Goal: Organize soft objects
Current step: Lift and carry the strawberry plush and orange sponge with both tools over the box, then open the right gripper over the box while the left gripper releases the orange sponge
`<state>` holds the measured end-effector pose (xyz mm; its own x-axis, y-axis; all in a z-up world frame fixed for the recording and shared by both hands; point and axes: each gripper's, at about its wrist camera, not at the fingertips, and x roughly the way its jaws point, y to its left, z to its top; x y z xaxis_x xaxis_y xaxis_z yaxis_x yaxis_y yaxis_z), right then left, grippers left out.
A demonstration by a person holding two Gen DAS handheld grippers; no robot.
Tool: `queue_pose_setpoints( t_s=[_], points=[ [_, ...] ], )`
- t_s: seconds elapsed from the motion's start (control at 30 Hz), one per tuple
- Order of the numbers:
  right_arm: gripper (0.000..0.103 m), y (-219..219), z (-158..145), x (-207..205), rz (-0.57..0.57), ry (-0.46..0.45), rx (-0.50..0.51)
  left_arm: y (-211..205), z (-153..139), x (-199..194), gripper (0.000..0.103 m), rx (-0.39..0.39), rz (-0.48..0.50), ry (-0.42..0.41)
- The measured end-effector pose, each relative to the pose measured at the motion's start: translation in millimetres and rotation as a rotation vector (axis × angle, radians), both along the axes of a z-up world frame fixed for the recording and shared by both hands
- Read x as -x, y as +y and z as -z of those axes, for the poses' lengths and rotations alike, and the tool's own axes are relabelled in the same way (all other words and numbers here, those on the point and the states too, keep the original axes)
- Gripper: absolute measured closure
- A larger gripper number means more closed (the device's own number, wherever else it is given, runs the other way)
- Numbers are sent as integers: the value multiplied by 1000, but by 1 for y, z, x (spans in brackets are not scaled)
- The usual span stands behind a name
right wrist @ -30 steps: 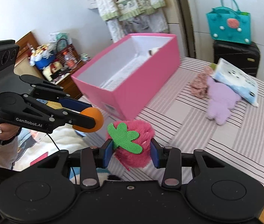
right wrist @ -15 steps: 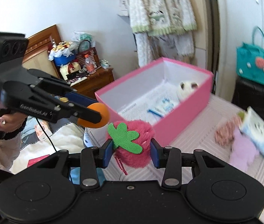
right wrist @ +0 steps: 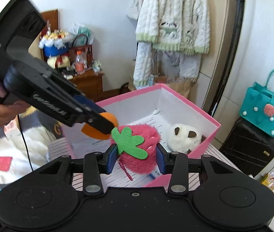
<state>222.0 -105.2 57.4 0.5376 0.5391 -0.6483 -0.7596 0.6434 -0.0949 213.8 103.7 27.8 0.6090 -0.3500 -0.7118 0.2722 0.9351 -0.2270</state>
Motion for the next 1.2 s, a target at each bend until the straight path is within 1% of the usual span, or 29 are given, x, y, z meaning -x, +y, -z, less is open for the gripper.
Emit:
queue_pose_setpoints(
  t_s=[0.1,0.2,0.27,0.33,0.4,0.47,0.53,0.67,0.8,0.9,1.0,1.07,1.2],
  points=[
    [57,19,13,-24,6,-9,108,0,12,-30,71,-17,-31,49],
    [57,35,28,-43,0,-13,224,2,25,-57,71,-4,-50,111],
    [57,43,36,-54,2,-20,294,2,32,-70,71,-7,-63,130],
    [57,47,43,-64,-2,-5,339,1,38,-78,71,-31,-70,131],
    [57,49,50,-72,-10,20,365,0,46,-85,71,-31,-82,151],
    [57,50,54,-77,-21,29,381,1,53,-93,71,-9,-80,181],
    [57,54,58,-78,-38,32,400,0,59,-100,71,2,-79,207],
    [56,59,62,-79,-76,17,439,-5,69,-113,71,-9,-78,232],
    [56,63,67,-77,-123,36,482,-4,78,-122,71,19,-96,277],
    [56,69,69,-80,-150,52,486,-6,79,-123,70,13,-82,268],
    [54,73,73,-78,-142,21,541,-10,80,-120,70,-20,-69,247],
    [52,73,74,-76,-128,-8,561,-10,81,-120,70,-16,-69,247],
    [46,68,66,-70,-122,-31,537,-11,83,-122,70,1,-83,249]
  ],
)
